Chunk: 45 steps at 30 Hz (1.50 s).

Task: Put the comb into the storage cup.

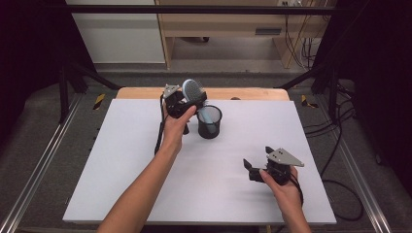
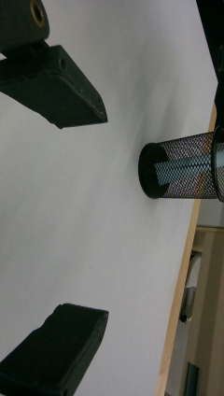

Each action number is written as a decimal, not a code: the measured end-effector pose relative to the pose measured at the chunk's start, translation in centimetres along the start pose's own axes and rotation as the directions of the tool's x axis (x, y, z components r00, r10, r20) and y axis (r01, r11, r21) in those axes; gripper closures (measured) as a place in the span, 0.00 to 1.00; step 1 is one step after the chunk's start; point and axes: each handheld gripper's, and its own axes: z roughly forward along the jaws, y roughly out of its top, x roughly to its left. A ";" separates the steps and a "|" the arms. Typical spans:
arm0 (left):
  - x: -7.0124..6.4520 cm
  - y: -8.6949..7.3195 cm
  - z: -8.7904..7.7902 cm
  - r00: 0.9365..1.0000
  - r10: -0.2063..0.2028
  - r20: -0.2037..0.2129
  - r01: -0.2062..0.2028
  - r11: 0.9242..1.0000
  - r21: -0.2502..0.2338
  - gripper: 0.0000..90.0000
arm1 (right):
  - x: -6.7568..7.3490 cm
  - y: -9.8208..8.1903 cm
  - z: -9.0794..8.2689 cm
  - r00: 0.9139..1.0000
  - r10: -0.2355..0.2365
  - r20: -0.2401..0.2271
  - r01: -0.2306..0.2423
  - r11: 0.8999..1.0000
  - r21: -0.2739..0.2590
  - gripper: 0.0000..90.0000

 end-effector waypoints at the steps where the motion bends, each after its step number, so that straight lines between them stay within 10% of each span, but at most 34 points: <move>1: 0.0 0.0 0.0 1.000 0.002 -0.001 -0.002 1.000 -0.001 0.03 | 0.0 0.0 0.0 1.000 0.000 0.000 0.000 1.000 0.001 0.07; 45: 0.2 -0.2 -1.5 1.000 0.014 0.000 -0.014 1.000 -0.026 0.03 | 0.2 0.0 0.1 1.000 -0.003 -0.002 0.003 1.000 0.003 0.07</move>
